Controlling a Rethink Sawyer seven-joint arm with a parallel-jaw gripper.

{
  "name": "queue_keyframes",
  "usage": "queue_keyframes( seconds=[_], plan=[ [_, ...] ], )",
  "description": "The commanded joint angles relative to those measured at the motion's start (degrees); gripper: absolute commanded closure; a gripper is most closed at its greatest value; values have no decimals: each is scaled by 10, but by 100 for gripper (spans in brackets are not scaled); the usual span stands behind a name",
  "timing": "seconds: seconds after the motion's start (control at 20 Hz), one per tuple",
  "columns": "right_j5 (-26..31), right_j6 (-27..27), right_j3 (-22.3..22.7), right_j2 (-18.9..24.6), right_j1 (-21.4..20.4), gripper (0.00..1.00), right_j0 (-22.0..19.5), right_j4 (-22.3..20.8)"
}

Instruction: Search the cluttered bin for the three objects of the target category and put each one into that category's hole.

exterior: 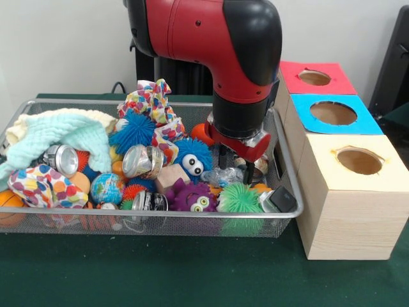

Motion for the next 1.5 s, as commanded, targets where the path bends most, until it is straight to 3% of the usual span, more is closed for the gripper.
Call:
queue_keyframes(
  seconds=[0.05,0.25,0.85,1.2,1.25,1.5],
  plan=[
    [-45,75,6,46,16,0,-4,17],
    [-48,71,-3,45,25,0,-7,14],
    [-152,47,-58,61,138,0,-36,-7],
    [-152,31,-72,66,158,0,-49,-16],
    [-148,30,-73,66,159,100,-50,-16],
    [-126,29,-81,61,162,100,-48,-18]
  ],
)
